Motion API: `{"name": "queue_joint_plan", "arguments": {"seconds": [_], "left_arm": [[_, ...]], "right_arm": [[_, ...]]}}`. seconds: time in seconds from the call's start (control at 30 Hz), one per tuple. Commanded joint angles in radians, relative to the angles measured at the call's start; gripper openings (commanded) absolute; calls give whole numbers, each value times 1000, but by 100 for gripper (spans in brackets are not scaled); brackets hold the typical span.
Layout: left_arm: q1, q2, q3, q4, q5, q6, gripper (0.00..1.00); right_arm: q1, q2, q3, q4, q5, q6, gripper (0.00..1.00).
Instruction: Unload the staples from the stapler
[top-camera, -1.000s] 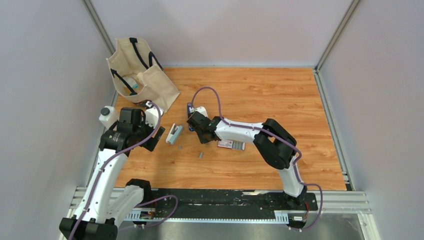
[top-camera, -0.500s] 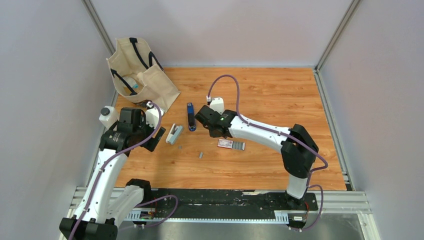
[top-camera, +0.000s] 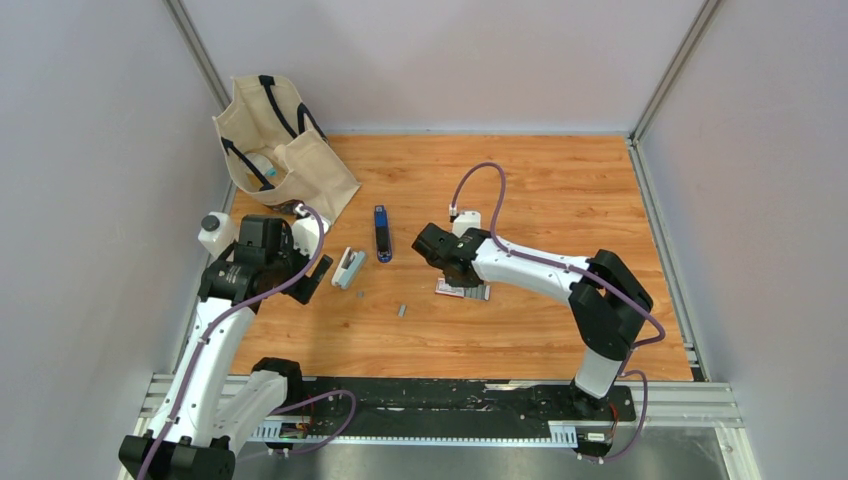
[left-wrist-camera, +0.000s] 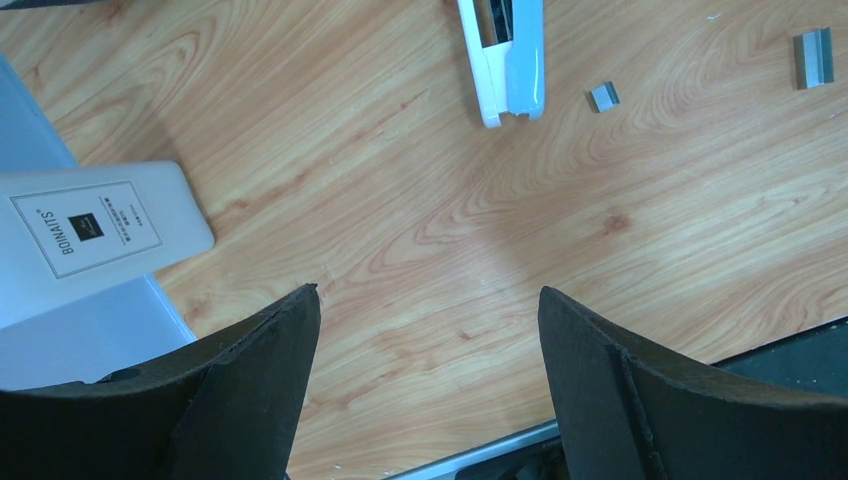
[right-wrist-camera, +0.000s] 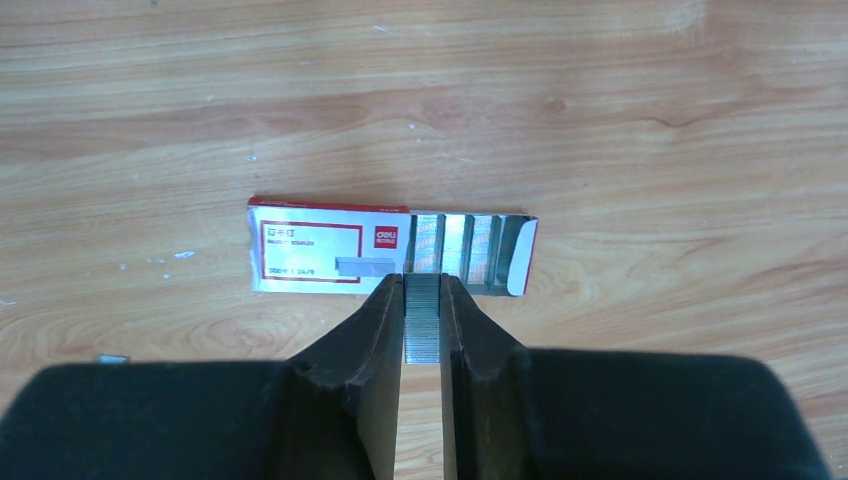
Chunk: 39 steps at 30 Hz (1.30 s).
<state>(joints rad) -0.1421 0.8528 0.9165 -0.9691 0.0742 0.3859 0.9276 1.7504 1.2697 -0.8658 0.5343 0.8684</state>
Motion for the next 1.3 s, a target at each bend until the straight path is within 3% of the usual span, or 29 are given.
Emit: {"name": "queue_joint_plan", "arguments": {"seconds": [0.0,0.33,1.27], "left_arm": [[4,-9,-10,7,18,24,88],[4,-11,-15,7,13,28,88],[4,-3,-18,10,4,24,88]], "right_arm": [[-10,-17,-26,2,46,89,19],[-19,9,-56,24,32,156,20],[-44,49,-101,116,-7,127,20]]}}
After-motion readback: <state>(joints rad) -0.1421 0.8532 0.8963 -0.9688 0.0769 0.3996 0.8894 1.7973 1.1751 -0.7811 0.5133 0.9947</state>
